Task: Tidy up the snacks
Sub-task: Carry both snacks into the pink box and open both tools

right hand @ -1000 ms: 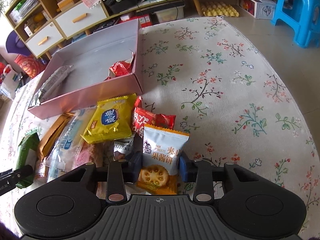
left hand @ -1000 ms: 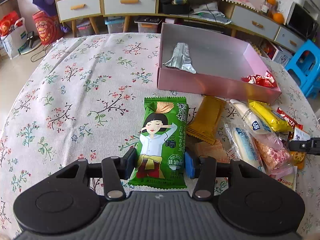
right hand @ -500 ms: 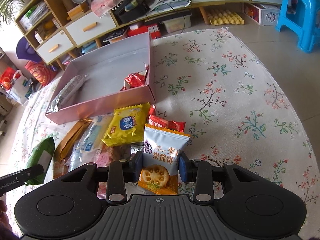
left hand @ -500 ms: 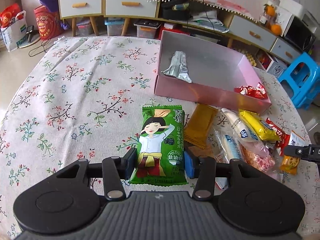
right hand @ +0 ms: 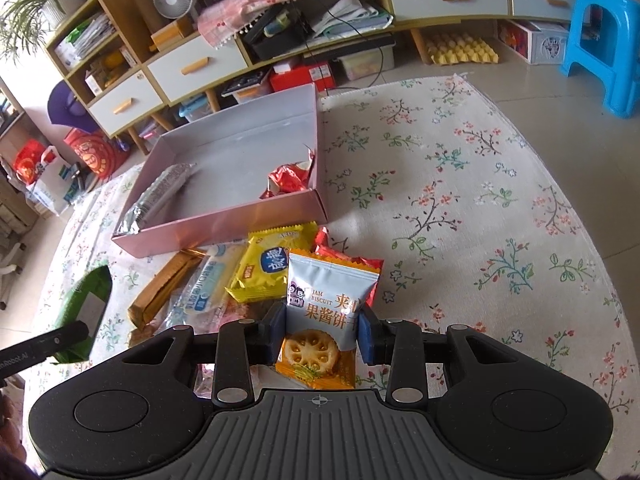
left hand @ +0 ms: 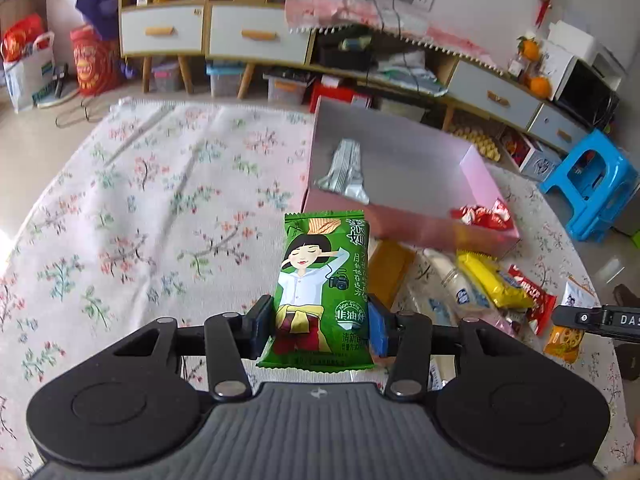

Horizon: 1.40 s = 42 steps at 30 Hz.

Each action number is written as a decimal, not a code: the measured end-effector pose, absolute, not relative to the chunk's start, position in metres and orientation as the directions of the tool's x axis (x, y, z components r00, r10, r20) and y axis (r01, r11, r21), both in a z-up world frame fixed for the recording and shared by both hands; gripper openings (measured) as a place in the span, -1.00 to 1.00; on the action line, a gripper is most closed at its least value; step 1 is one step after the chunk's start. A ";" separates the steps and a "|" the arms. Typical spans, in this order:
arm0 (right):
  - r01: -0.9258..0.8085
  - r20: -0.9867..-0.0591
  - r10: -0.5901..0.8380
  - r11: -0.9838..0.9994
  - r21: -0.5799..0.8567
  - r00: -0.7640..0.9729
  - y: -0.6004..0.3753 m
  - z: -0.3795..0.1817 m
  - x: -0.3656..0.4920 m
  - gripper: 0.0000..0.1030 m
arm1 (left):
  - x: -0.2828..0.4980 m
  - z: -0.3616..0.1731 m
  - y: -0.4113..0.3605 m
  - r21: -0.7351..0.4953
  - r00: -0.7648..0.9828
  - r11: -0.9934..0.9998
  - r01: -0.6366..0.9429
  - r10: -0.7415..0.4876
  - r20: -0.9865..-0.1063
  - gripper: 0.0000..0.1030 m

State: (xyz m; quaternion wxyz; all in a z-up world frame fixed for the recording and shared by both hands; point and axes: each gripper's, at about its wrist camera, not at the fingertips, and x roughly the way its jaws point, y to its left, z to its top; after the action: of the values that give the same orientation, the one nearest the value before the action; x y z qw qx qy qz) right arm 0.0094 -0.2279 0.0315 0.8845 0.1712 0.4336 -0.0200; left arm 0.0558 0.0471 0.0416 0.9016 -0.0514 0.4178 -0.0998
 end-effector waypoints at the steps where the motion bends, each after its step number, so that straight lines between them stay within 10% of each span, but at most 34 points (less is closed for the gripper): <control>1: 0.179 -0.771 0.116 0.941 0.287 0.626 -0.227 0.032 0.009 -0.32 | 0.055 0.044 0.047 -0.180 0.637 0.974 0.140 -0.227 -0.736 -0.14; 42: 0.044 -0.686 0.138 0.970 0.241 0.714 -0.213 0.075 0.070 -0.32 | 0.099 0.069 0.002 -0.237 0.700 0.945 0.224 -0.325 -0.636 -0.14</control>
State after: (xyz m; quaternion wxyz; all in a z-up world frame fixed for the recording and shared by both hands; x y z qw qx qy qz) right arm 0.0696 -0.2127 0.0752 0.9179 0.1206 0.3771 0.0257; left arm 0.0994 0.0024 0.0688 0.9192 -0.0706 0.3575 -0.1493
